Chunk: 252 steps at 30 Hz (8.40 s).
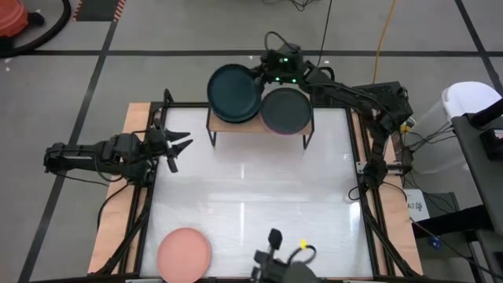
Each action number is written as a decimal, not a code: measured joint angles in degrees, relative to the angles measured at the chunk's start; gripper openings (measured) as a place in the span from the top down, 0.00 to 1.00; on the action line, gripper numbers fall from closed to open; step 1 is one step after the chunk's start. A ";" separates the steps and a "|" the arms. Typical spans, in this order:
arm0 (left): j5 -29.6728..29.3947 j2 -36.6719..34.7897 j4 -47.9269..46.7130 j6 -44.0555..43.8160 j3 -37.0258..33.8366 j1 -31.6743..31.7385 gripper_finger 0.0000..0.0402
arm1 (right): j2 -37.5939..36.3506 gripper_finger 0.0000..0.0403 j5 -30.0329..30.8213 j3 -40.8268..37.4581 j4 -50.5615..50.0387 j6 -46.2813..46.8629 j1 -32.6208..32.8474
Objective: Place and stack plates onto a shelf
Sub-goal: Stack the black plate on top of the black plate on the shelf, then stack the light orange plate on top of the black plate on the shelf, then return to Home Position
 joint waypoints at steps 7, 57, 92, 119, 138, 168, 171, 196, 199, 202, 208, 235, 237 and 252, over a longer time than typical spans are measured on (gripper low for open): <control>0.21 1.36 -0.59 -0.53 0.00 0.00 0.69 | 6.84 0.99 -0.02 0.11 0.48 1.03 -1.28; 44.24 50.15 -28.36 -9.78 16.15 -7.76 0.69 | -53.48 0.51 5.17 -49.83 10.48 -7.12 29.00; 49.14 66.95 -12.83 -15.17 15.65 -25.34 0.70 | -54.18 0.51 15.48 -61.70 23.51 -5.86 39.30; 25.64 38.51 -19.10 5.96 28.57 6.12 0.97 | -54.19 0.51 15.48 -61.70 22.46 -4.99 39.30; 42.45 63.53 -26.77 8.21 61.48 50.24 0.98 | -54.20 0.51 15.48 -61.70 19.67 -4.30 39.30; 43.87 69.69 -27.42 7.39 63.21 54.88 0.59 | -54.20 0.51 15.48 -61.70 18.89 -3.62 39.30; 44.06 67.73 -27.51 7.10 63.21 54.86 0.56 | -54.35 0.51 15.48 -61.68 18.85 -4.38 39.30; 43.61 10.87 -3.99 4.34 21.48 48.71 0.77 | -85.26 0.51 28.94 -69.12 -3.10 -10.08 39.22; 43.60 3.97 1.49 2.08 12.65 47.52 0.77 | -88.64 0.51 28.95 -72.48 -2.15 -11.78 39.21; 43.60 -1.27 5.79 0.52 5.43 46.78 0.77 | -91.12 0.51 27.23 -75.96 0.31 -12.52 39.21; 43.60 -8.21 12.77 -2.01 -6.51 45.70 0.77 | -94.84 0.62 27.10 -80.87 3.77 -13.93 38.93; 51.61 -11.22 21.85 -1.64 -19.73 45.51 0.77 | -107.60 1.00 30.10 -85.09 -2.66 -15.16 28.30; 51.58 -11.24 22.24 -1.74 -20.64 45.48 0.78 | -107.36 1.00 30.13 -86.62 -2.81 -15.68 28.30; 54.86 -11.58 27.87 -1.59 -28.94 45.05 0.99 | -107.49 1.00 28.78 -94.83 2.68 -14.98 28.26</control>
